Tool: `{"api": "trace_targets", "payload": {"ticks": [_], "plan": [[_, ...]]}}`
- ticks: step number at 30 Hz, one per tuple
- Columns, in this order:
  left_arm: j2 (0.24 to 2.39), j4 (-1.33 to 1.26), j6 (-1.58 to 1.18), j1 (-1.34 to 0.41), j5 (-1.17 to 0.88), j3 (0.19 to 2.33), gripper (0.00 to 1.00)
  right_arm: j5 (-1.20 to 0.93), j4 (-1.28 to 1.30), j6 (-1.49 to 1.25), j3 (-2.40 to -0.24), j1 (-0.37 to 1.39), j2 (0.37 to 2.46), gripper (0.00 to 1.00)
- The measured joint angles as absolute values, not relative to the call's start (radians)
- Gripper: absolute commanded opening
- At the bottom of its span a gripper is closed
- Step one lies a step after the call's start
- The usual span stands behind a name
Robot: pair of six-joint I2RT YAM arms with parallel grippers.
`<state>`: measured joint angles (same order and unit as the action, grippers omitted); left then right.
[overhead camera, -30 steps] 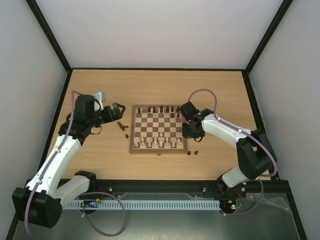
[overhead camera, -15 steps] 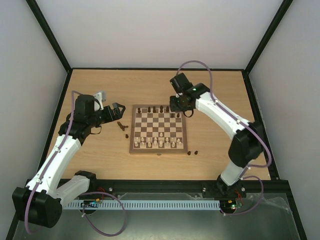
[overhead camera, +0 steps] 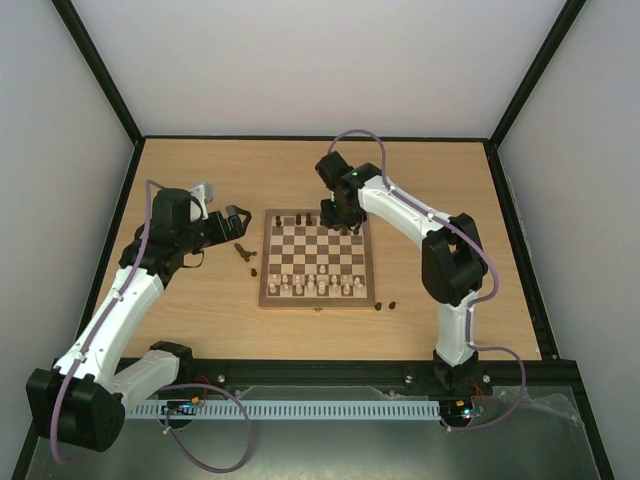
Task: Set up the chess pieces on the board
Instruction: Place the chess piece on the chessboard.
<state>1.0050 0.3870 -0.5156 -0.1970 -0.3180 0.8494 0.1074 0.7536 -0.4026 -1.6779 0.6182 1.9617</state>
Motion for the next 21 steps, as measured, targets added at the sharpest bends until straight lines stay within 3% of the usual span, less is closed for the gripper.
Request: {"api": "trace_targets", "payload": {"ticks": [21], "plan": [[1.018, 0.375, -0.516, -0.197, -0.313, 0.841, 1.0, 0.13, 0.754, -0.388, -1.76, 0.624, 2.097, 0.08]]}}
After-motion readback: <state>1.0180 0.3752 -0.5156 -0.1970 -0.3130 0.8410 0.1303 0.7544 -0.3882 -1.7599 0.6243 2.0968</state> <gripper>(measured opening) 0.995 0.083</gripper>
